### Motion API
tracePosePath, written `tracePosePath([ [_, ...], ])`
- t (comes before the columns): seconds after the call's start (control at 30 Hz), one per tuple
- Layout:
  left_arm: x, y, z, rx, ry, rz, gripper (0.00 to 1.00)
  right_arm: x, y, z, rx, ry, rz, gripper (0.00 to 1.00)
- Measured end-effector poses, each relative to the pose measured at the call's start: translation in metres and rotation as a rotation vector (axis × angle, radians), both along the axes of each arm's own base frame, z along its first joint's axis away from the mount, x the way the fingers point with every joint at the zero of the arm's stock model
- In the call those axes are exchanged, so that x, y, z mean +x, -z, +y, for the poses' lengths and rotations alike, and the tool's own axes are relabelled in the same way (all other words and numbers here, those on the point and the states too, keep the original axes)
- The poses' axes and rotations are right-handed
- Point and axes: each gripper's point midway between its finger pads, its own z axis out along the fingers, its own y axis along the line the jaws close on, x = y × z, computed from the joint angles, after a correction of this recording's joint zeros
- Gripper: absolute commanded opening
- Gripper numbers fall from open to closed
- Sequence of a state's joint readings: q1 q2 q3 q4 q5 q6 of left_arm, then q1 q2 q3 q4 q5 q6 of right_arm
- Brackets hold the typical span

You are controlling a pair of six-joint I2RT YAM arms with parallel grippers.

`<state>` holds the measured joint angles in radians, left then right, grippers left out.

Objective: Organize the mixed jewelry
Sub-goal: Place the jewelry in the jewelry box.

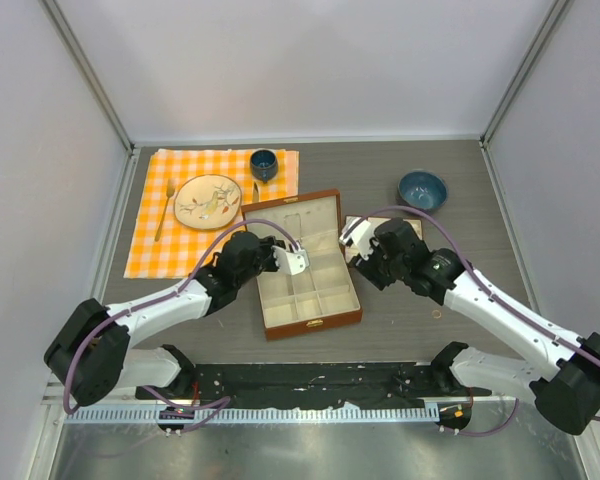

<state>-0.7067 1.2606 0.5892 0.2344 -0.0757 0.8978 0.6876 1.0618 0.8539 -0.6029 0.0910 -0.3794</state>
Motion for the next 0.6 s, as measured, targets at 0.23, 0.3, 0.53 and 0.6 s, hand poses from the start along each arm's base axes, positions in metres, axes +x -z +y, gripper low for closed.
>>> tracePosePath([
  [0.23,0.002,-0.007,-0.003,0.0,0.01,0.001,0.0,0.0,0.005,-0.016,-0.041,0.032,0.002,0.55],
  [0.3,0.004,-0.013,-0.006,-0.009,0.013,-0.008,0.0,0.002,0.006,-0.023,-0.053,0.049,0.001,0.55],
  [0.53,0.014,-0.028,-0.015,-0.009,0.022,-0.028,0.0,0.009,0.007,-0.041,-0.08,0.105,-0.005,0.55],
  [0.6,0.017,-0.027,-0.016,0.002,0.022,-0.029,0.0,0.01,0.007,-0.043,-0.083,0.113,-0.006,0.55],
])
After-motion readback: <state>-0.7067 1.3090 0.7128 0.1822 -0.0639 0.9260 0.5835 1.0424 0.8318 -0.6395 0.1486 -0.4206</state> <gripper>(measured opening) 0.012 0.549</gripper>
